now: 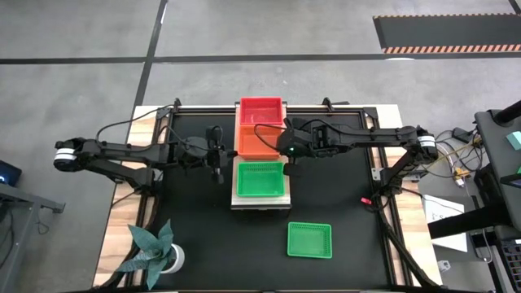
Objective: Stack baskets on shelf by color
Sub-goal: Stack the orange bin on the orange bins on the shelf, then stack the green bin on the green bins on the shelf
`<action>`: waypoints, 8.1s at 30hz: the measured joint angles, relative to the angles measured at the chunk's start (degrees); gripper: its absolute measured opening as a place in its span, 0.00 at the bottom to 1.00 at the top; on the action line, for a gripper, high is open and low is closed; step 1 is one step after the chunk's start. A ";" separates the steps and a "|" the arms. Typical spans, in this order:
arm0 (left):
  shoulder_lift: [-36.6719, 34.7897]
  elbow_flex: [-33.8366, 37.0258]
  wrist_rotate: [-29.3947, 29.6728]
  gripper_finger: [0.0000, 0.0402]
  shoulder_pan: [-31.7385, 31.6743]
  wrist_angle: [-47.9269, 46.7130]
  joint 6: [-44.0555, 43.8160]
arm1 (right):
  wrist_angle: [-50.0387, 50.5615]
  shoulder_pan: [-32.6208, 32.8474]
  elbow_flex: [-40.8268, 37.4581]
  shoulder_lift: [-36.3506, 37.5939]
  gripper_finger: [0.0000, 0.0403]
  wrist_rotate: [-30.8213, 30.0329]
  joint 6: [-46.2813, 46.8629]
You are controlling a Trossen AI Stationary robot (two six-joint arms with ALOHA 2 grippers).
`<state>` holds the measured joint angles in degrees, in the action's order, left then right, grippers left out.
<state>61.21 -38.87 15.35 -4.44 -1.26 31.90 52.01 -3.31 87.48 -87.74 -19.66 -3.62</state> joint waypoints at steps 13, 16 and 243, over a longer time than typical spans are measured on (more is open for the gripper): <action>-0.32 0.79 -0.01 0.00 0.00 -0.06 -0.02 | 0.16 0.02 0.11 0.36 0.02 0.13 0.02; -0.65 0.79 0.54 0.00 -0.03 -0.02 -0.02 | 0.43 0.02 0.11 0.44 0.02 0.13 0.05; -11.76 1.73 1.40 0.00 15.14 -5.37 -8.55 | 21.18 18.84 44.41 -24.79 0.02 0.63 9.99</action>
<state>49.45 -37.15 16.75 10.70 -6.63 23.35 73.19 15.53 131.90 -112.53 -19.03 6.37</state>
